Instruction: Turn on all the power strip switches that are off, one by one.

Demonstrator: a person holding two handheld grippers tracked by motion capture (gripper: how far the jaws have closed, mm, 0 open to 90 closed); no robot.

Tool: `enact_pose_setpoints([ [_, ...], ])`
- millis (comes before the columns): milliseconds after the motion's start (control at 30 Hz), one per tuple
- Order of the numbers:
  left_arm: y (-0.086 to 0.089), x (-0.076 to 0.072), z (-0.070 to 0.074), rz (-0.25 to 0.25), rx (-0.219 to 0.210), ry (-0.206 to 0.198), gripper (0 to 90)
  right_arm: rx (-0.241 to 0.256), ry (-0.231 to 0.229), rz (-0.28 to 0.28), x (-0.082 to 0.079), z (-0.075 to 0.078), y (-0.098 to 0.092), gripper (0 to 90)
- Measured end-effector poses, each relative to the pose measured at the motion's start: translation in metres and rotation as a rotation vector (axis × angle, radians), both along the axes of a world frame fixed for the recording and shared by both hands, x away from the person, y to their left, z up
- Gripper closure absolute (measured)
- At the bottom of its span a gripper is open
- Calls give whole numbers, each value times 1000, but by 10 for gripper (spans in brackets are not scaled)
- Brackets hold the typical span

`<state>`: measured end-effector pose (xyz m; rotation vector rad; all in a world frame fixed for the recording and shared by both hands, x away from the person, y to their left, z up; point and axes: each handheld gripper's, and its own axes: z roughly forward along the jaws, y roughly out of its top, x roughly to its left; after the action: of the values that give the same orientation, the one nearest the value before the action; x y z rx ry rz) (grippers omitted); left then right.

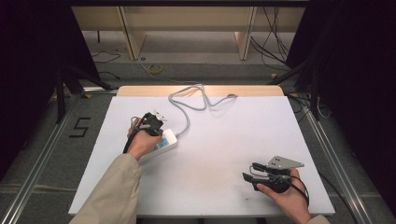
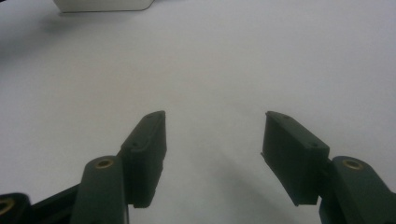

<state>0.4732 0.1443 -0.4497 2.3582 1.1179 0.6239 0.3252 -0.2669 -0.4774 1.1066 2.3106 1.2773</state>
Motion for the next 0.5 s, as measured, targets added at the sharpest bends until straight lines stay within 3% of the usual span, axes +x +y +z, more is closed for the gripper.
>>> enact_pose_setpoints([
  [500, -1, 0, 0, -7, 6, 19, 900, -2, -1, 2, 0, 0, -1, 405],
])
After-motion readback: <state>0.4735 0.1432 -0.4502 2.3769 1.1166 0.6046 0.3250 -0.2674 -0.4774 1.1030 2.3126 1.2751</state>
